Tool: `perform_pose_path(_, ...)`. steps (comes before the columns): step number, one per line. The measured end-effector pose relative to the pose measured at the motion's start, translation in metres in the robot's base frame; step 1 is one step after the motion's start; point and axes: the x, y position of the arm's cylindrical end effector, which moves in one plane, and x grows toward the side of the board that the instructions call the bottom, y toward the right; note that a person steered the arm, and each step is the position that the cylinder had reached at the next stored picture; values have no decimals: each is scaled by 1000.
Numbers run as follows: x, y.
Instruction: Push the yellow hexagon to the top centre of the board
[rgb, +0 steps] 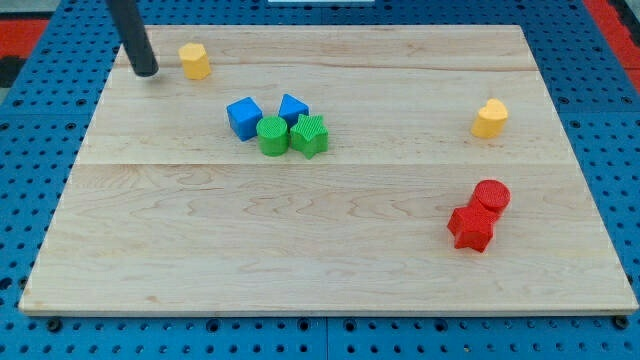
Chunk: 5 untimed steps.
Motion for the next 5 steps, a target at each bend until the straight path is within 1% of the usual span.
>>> perform_pose_path(1, 0, 89)
perform_pose_path(2, 0, 127)
perform_pose_path(3, 0, 73)
perform_pose_path(4, -37, 152)
perform_pose_path(5, -44, 163)
